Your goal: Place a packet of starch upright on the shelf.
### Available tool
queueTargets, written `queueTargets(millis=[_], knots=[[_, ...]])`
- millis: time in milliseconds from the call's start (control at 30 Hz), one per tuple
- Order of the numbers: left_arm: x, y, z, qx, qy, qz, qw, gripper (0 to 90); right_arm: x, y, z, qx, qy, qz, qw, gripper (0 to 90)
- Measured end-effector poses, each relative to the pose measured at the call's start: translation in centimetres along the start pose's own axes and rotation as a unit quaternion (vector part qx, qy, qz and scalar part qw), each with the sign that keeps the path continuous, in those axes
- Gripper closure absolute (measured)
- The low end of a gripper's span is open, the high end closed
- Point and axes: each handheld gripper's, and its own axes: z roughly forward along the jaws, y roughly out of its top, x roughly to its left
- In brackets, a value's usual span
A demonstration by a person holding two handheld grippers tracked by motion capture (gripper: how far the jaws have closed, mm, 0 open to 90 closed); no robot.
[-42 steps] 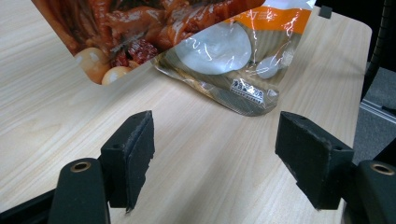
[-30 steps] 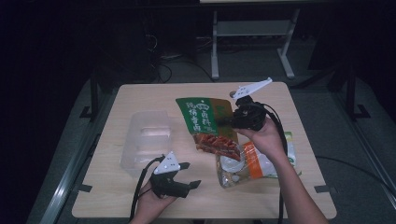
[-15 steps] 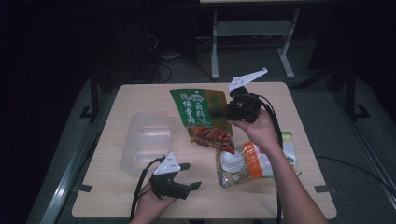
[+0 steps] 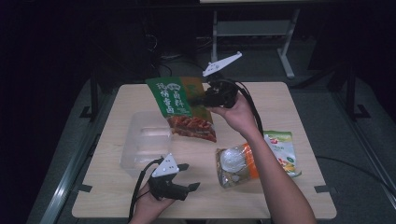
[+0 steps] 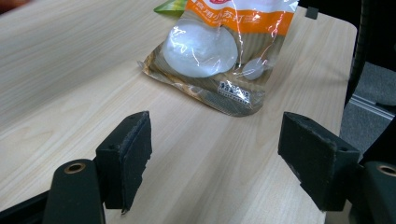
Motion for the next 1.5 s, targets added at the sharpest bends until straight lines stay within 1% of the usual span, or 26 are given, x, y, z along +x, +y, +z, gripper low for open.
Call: queueTargets(millis=[67, 100, 133, 233, 267, 300, 400, 433, 467, 500, 533, 567, 600, 633, 667, 700, 800, 833, 867, 900, 1000, 1100, 1167, 1200, 1400, 1500], knots=[[0.0, 0.0, 0.1, -0.001, 0.001, 0.000, 1.0000, 25.5, -0.4, 1.0, 1.0, 0.002, 0.003, -0.009, 1.0000, 89.6], [0.0, 0.0, 0.2, -0.003, -0.001, -0.002, 1.0000, 25.5, -0.4, 1.0, 1.0, 0.002, 0.003, -0.009, 1.0000, 89.6], [0.0, 0.0, 0.2, 0.001, -0.001, 0.001, 1.0000, 25.5, -0.8, 1.6, 1.8, 0.001, 0.008, -0.010, 0.9999, 89.7], [0.0, 0.0, 0.2, 0.003, -0.002, 0.004, 1.0000, 25.5, -1.0, 2.1, 2.5, -0.001, 0.012, -0.012, 0.9999, 89.6], [0.0, 0.0, 0.2, -0.001, -0.003, 0.001, 1.0000, 25.5, -1.2, 2.7, 3.2, 0.000, 0.014, -0.013, 0.9998, 89.7], [0.0, 0.0, 0.2, -0.001, -0.003, 0.001, 1.0000, 25.5, -1.2, 2.7, 3.2, 0.000, 0.014, -0.013, 0.9998, 89.7], [0.0, 0.0, 0.2, -0.002, -0.002, -0.002, 1.0000, 25.5, -1.4, 3.9, 4.6, -0.001, 0.021, -0.014, 0.9997, 89.7], [0.0, 0.0, 0.2, -0.002, -0.002, -0.002, 1.0000, 25.4, -1.4, 3.9, 4.6, -0.001, 0.021, -0.014, 0.9997, 89.7], [0.0, 0.0, 0.2, -0.002, -0.002, -0.003, 1.0000, 25.4, -1.6, 4.4, 5.3, -0.001, 0.025, -0.014, 0.9996, 89.6], [0.0, 0.0, 0.2, -0.002, -0.002, -0.003, 1.0000, 25.4, -1.6, 4.4, 5.3, -0.001, 0.025, -0.014, 0.9996, 89.6], [0.1, 0.0, 0.2, -0.003, -0.002, -0.004, 1.0000, 25.4, -1.5, 4.9, 6.0, 0.000, 0.026, -0.016, 0.9995, 89.7], [0.1, 0.0, 0.2, -0.003, -0.002, -0.004, 1.0000, 25.4, -1.5, 4.9, 6.0, 0.000, 0.026, -0.016, 0.9995, 89.7], [0.1, -0.1, 0.2, -0.001, -0.002, -0.005, 1.0000, 25.4, -1.6, 5.4, 6.8, 0.001, 0.029, -0.015, 0.9995, 89.6], [0.1, -0.1, 0.2, -0.001, -0.002, -0.005, 1.0000, 25.4, -1.6, 5.4, 6.8, 0.001, 0.029, -0.015, 0.9995, 89.6], [0.1, -0.1, 0.2, -0.003, -0.003, -0.005, 1.0000, 25.4, -1.6, 5.9, 7.5, 0.004, 0.028, -0.016, 0.9995, 89.7], [0.2, -0.1, 0.2, 0.000, -0.002, -0.004, 1.0000, 25.4, -1.6, 5.9, 7.5, 0.004, 0.028, -0.016, 0.9995, 89.7], [0.2, -0.3, 0.2, 0.003, -0.001, -0.005, 1.0000, 25.4, -1.7, 6.7, 8.9, 0.006, 0.030, -0.017, 0.9994, 89.7], [0.2, -0.3, 0.2, 0.003, -0.001, -0.005, 1.0000, 25.4, -1.7, 6.7, 8.9, 0.006, 0.030, -0.017, 0.9994, 89.7], [0.3, -0.3, 0.2, 0.002, 0.000, -0.001, 1.0000, 25.4, -1.8, 6.9, 9.6, 0.007, 0.030, -0.017, 0.9994, 89.7], [0.3, -0.3, 0.2, 0.002, 0.000, -0.001, 1.0000, 25.4, -1.8, 6.9, 9.6, 0.007, 0.030, -0.017, 0.9994, 89.7], [0.3, -0.2, 0.0, -0.004, 0.001, -0.003, 1.0000, 25.2, -2.1, 7.0, 10.8, 0.007, 0.034, -0.014, 0.9993, 89.6], [0.4, -0.3, 0.0, -0.004, 0.002, -0.004, 1.0000, 25.2, -2.2, 7.0, 11.4, 0.008, 0.033, -0.012, 0.9993, 89.7], [0.5, -0.3, -0.1, -0.001, 0.002, -0.001, 1.0000, 25.1, -2.4, 7.0, 12.3, 0.005, 0.037, -0.008, 0.9993, 89.7], [0.5, -0.3, -0.1, -0.002, 0.001, -0.005, 1.0000, 24.9, -2.6, 6.9, 12.6, 0.006, 0.038, -0.006, 0.9993, 89.7], [0.5, -0.5, -0.3, -0.001, 0.007, -0.011, 0.9999, 24.0, -3.2, 6.6, 13.8, 0.001, 0.040, 0.005, 0.9992, 89.7], [0.4, -0.5, -0.2, 0.000, 0.007, -0.008, 0.9999, 24.0, -3.4, 6.3, 14.6, 0.000, 0.043, 0.013, 0.9990, 89.6]])
